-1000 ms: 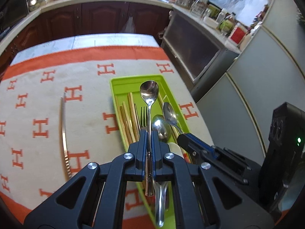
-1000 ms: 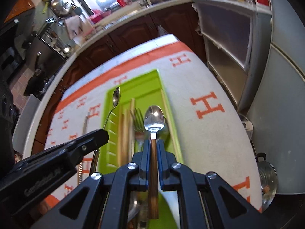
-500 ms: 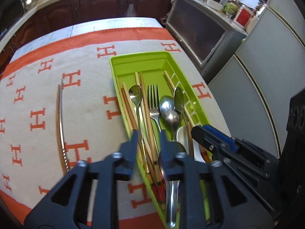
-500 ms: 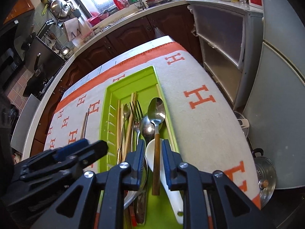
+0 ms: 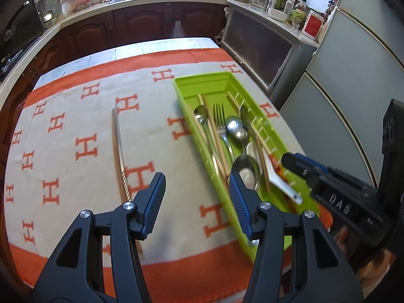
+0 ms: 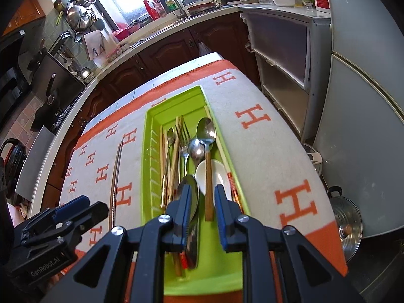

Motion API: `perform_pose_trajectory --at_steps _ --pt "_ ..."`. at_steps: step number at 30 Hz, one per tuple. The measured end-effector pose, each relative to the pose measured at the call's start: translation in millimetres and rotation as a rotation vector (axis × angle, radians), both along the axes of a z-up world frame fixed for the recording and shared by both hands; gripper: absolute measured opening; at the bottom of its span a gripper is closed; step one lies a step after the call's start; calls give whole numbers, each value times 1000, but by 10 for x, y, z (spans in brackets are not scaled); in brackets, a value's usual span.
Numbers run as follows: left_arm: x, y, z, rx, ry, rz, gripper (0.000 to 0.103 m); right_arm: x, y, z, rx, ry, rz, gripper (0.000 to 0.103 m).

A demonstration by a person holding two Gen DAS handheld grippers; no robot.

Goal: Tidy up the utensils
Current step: 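Move both tools back over the steel and wooden chopsticks on the cloth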

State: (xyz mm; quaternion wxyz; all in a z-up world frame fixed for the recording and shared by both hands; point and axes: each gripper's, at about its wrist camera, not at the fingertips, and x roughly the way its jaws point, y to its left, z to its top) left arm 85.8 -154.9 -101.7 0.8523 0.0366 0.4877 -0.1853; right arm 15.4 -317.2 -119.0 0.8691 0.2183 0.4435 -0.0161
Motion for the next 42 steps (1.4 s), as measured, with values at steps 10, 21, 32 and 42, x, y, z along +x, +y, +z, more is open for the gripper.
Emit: perform_pose_trajectory --at_steps 10,21,32,42 --pt "-265 561 80 -36 -6 62 49 -168 264 50 -15 10 19 18" --pt "-397 1052 107 -28 -39 135 49 -96 832 174 -46 11 133 18" --pt "-371 1333 57 12 -76 191 49 156 1335 203 -93 9 251 19" --pt "-109 1606 -221 32 -25 272 49 536 1711 -2 -92 60 339 19"
